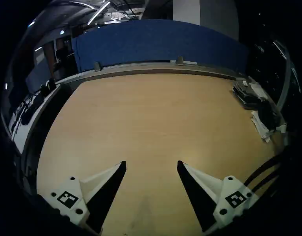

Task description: Fold towel

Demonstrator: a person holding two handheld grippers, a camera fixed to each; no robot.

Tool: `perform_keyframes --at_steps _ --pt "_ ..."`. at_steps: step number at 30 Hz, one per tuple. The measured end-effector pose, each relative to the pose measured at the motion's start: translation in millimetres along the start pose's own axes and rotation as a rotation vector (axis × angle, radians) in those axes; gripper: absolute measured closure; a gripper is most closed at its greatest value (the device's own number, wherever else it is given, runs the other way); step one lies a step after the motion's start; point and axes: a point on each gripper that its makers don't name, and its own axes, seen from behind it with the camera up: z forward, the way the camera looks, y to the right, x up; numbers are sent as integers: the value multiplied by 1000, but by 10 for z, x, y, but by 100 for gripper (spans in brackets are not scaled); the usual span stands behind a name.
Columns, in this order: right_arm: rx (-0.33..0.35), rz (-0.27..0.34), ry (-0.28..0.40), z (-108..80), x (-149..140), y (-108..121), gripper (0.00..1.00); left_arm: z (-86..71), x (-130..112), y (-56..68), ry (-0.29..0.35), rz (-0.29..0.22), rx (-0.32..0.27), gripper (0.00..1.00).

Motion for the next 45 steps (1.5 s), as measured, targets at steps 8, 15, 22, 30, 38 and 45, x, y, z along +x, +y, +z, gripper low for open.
perform_keyframes --at_steps 8,15,22,30,38,45 --pt "-1 3 17 -63 37 -17 95 0 -11 -11 0 -1 -1 3" --pt "-34 -1 47 -202 111 37 49 6 28 9 4 3 -5 3" --pt "-67 -3 85 -355 202 90 9 14 51 37 6 3 -10 3" --pt "-47 -2 125 -408 352 -2 0 16 50 49 7 2 -13 3" --pt "-7 -20 167 -379 639 -189 0 19 40 25 7 -4 -7 3" --pt "21 -43 196 -260 943 -333 0 9 38 -3 7 -4 0 3"
